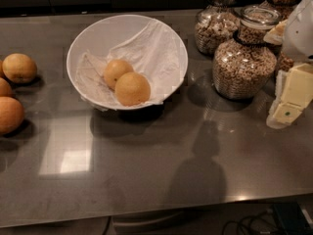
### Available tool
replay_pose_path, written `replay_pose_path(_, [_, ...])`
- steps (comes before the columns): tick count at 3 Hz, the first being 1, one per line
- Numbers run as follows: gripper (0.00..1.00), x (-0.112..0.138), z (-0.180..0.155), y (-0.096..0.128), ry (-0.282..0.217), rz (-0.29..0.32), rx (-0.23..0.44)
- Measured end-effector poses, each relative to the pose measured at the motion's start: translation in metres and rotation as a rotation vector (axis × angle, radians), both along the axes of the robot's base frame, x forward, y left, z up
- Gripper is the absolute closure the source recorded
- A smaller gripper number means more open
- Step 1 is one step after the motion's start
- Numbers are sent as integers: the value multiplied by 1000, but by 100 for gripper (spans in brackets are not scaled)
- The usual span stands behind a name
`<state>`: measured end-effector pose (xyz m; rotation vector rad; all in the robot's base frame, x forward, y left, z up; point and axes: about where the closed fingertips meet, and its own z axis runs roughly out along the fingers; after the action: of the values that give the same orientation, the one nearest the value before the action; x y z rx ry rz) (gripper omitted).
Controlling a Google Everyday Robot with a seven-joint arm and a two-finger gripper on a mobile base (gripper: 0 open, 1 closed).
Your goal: Pick orange from white bowl
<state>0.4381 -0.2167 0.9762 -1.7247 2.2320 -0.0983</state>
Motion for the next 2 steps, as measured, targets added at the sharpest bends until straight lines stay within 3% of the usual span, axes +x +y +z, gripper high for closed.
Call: replay_pose_path(2, [0,7,-3,11,-15,14,30])
